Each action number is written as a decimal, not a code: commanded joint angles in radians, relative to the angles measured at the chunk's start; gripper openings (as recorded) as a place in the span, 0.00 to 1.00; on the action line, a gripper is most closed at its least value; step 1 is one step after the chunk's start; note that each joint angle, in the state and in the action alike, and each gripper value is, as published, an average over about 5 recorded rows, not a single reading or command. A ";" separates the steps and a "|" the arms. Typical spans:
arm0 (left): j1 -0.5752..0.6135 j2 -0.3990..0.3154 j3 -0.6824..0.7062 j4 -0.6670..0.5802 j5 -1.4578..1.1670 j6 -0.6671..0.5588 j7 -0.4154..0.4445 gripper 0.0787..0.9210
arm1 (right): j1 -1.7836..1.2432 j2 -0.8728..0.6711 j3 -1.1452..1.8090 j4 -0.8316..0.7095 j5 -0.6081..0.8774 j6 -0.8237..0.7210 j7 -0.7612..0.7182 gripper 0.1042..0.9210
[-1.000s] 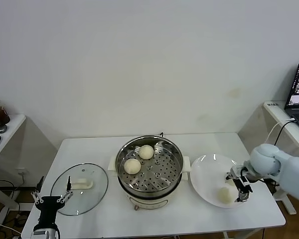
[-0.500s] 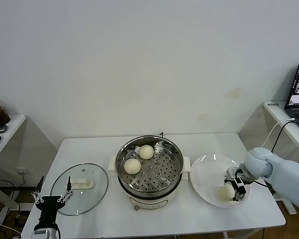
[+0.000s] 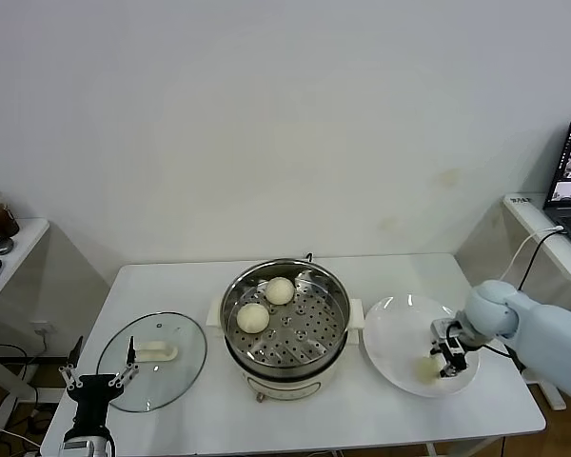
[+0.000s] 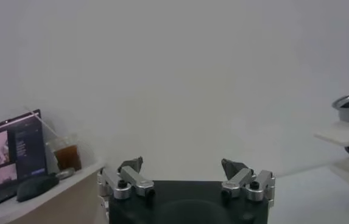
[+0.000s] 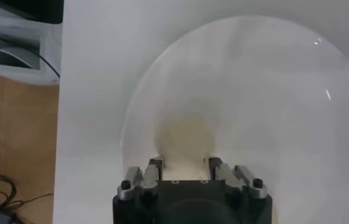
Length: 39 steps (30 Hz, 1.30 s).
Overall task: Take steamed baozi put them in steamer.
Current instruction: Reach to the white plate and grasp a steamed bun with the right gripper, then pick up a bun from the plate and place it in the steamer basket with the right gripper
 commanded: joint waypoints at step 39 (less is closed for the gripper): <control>-0.006 0.001 -0.028 -0.009 -0.024 -0.004 0.000 0.88 | 0.727 0.715 -0.589 -0.015 0.227 0.626 0.039 0.43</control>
